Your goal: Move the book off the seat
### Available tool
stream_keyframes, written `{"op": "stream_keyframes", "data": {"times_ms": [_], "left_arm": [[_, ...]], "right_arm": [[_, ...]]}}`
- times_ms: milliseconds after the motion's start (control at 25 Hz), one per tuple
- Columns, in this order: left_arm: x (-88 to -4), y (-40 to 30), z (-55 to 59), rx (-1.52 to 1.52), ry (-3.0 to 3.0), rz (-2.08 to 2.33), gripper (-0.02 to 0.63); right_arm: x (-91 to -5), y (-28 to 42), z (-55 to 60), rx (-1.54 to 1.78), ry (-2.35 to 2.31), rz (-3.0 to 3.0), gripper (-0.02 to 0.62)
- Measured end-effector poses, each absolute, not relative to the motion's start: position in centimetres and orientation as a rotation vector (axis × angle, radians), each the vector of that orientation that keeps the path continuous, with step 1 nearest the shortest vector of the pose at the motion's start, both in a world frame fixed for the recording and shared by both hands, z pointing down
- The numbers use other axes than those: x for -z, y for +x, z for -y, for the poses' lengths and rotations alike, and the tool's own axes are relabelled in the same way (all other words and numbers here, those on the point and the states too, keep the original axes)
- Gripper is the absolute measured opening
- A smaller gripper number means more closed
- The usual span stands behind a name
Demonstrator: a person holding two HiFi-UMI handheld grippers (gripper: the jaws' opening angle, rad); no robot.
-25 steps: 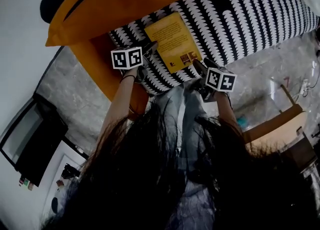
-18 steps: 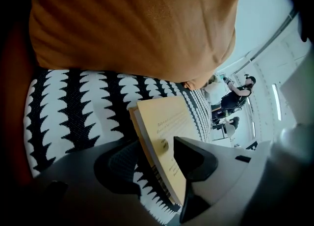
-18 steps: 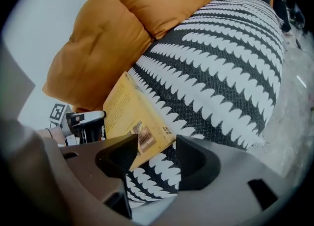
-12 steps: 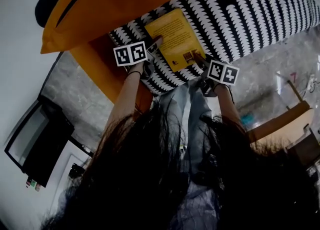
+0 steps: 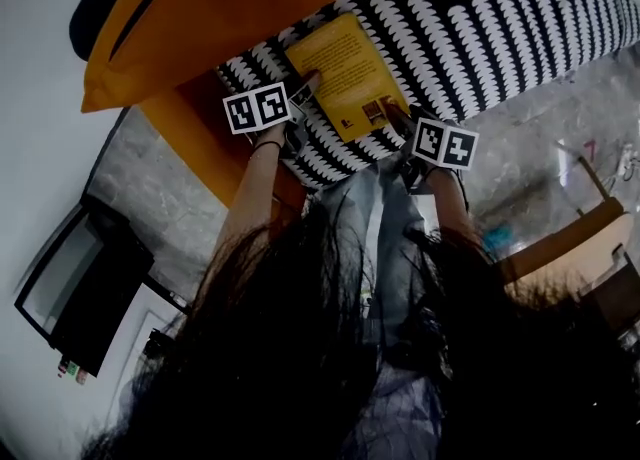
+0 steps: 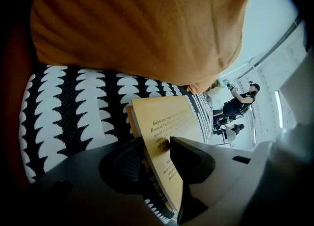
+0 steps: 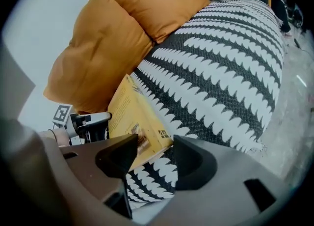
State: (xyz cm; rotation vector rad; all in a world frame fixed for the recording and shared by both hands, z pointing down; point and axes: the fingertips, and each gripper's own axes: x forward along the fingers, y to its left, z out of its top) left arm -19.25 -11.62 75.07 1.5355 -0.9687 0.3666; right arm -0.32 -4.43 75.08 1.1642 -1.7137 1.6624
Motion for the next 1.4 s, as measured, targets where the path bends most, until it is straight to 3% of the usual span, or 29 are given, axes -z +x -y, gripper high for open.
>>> {"op": "stream_keyframes", "data": {"times_ms": [560, 1400], "left_arm": [[-70.9, -17.4, 11.8, -0.330, 1.626, 0.982, 0.163], [-52.7, -5.3, 11.0, -0.340, 1.975, 0.953, 0.162]], "right_arm": [[-71.1, 1.4, 4.1, -1.571, 1.228, 1.806, 0.232], [-56.1, 12.0, 0.2, -1.509, 1.443, 1.996, 0.227]]}}
